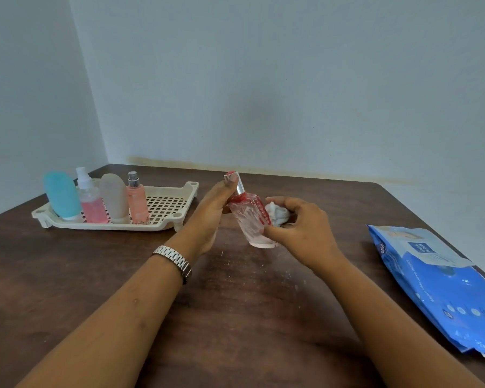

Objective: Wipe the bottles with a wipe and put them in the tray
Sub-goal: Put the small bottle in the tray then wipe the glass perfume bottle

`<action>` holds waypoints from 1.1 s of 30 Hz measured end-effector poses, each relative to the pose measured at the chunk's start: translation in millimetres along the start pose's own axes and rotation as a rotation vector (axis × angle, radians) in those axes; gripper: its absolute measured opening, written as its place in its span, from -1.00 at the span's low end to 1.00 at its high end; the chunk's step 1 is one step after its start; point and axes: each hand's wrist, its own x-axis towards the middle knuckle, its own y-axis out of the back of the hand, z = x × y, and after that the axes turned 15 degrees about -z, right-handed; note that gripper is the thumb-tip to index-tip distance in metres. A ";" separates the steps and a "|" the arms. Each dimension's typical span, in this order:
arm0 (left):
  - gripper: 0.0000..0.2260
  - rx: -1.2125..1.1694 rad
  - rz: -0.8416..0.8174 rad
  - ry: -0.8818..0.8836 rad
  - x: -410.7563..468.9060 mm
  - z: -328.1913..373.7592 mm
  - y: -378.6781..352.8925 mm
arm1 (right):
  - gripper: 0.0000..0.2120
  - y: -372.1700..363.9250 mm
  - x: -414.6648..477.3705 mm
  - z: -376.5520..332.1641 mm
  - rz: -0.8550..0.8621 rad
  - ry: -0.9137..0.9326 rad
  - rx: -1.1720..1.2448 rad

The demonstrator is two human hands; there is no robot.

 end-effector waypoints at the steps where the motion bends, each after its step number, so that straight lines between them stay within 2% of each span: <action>1: -0.61 0.010 -0.011 0.001 -0.6 0.6 1.0 | -0.57 2.8 0.4 1.8 -0.005 -0.007 0.037; 6: -0.81 -0.087 -0.030 0.056 -3.3 -3.2 -8.4 | -0.63 2.9 1.7 13.0 -0.092 -0.048 0.201; 9: -0.81 -0.176 0.022 0.080 -1.7 -7.8 -12.6 | -0.66 -1.9 1.3 16.1 -0.116 -0.051 0.322; 12: -0.82 -0.285 0.025 0.060 -1.9 -6.7 -14.8 | -0.67 -4.0 2.1 14.7 -0.059 -0.050 0.381; 17: -0.68 -0.507 -0.064 0.135 -3.5 -7.4 -14.7 | -0.78 -1.3 3.3 15.7 -0.018 -0.082 0.416; 19: -0.50 -0.567 -0.110 0.169 -2.2 -10.5 -11.7 | -0.87 -0.1 3.7 14.7 0.005 -0.083 0.437; 22: -0.19 -0.644 -0.160 0.195 -1.6 -11.1 -9.6 | -0.90 2.0 5.0 10.9 0.115 -0.060 0.337; 25: -0.13 -0.655 -0.182 0.161 -1.4 -12.6 -11.0 | -0.86 -0.3 4.7 1.3 0.180 0.031 0.134; 27: -0.24 -0.656 -0.216 0.122 -1.4 -12.7 -13.4 | -0.82 -5.9 3.0 -6.1 0.159 0.109 0.036; 30: -0.58 -0.633 -0.267 0.111 -1.3 -13.2 -14.7 | -0.78 -18.5 0.1 -14.1 0.118 0.217 -0.164; 33: -0.57 -0.603 -0.208 0.115 -0.2 -14.3 -13.4 | -0.76 -33.4 -4.4 -22.6 0.080 0.364 -0.294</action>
